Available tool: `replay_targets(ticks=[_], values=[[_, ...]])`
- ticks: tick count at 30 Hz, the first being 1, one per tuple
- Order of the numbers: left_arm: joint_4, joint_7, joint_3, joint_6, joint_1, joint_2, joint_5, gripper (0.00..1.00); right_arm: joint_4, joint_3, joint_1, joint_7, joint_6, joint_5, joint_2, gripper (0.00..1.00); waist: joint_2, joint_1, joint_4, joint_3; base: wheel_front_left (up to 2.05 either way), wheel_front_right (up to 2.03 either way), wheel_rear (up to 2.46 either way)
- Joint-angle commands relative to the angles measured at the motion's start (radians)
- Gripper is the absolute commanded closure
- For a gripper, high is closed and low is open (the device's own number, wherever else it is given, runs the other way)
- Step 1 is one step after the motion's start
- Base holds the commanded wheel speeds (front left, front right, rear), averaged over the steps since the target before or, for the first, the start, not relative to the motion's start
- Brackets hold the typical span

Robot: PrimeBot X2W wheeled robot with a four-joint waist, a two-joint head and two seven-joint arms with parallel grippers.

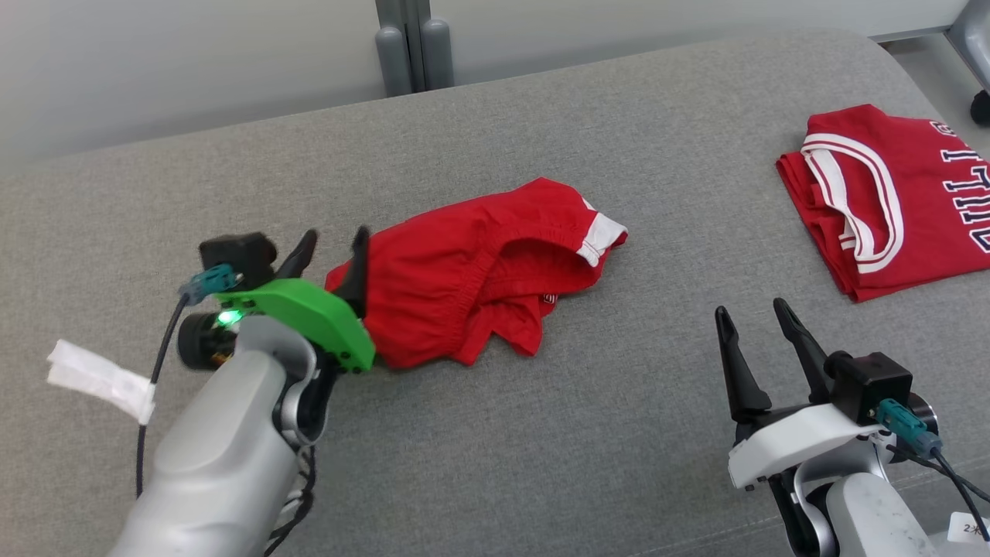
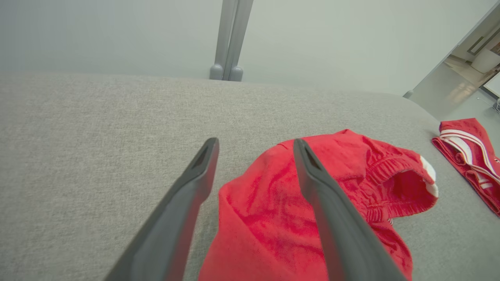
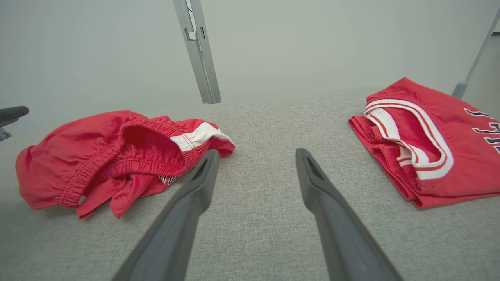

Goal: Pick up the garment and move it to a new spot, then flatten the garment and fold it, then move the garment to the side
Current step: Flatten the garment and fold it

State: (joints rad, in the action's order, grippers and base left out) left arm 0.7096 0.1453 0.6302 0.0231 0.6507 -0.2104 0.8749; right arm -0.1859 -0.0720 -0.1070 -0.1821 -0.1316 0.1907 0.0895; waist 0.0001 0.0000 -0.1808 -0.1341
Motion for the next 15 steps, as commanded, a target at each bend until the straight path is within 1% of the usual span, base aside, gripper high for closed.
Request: replay_targets(ticks=[1, 4, 7, 9, 11, 15], values=[[-0.031, 0.004, 0.016, -0.026, 0.02, 0.018, -0.005, 0.0, 0.004, -0.001, -0.006, -0.003, 0.002, -0.001, 0.001, 0.0, -0.0001, 0.0, 0.0, 0.001, 0.0, 0.0, 0.0], [-0.094, -0.033, 0.043, -0.068, 0.031, 0.052, 0.013, 0.0, 0.003, -0.005, -0.007, -0.005, 0.002, 0.001, 0.003, 0.0, -0.0001, 0.0, -0.015, -0.004, 0.0, 0.0, 0.0], [-0.128, -0.097, 0.076, -0.088, 0.028, 0.086, 0.034, 0.0, 0.004, -0.006, -0.009, -0.007, 0.002, 0.0, 0.0, 0.0, -0.0001, 0.0, -0.041, -0.014, 0.0, 0.0, 0.0], [-0.126, -0.153, 0.102, -0.09, 0.02, 0.101, 0.045, 0.0, 0.005, -0.011, -0.016, -0.008, 0.002, -0.001, -0.004, 0.0, -0.0001, 0.0, -0.066, -0.024, 0.0, 0.0, 0.0], [-0.117, -0.199, 0.114, -0.079, 0.014, 0.118, 0.067, 0.0, 0.002, -0.021, -0.023, -0.013, 0.002, -0.002, -0.006, 0.0, -0.0001, 0.0, -0.098, -0.038, 0.0, 0.0, 0.0], [-0.086, -0.231, 0.122, -0.061, 0.025, 0.136, 0.093, 0.0, -0.001, -0.042, -0.031, -0.024, 0.002, -0.004, -0.01, 0.0, -0.0001, 0.0, -0.155, -0.066, 0.0, 0.0, 0.0]])
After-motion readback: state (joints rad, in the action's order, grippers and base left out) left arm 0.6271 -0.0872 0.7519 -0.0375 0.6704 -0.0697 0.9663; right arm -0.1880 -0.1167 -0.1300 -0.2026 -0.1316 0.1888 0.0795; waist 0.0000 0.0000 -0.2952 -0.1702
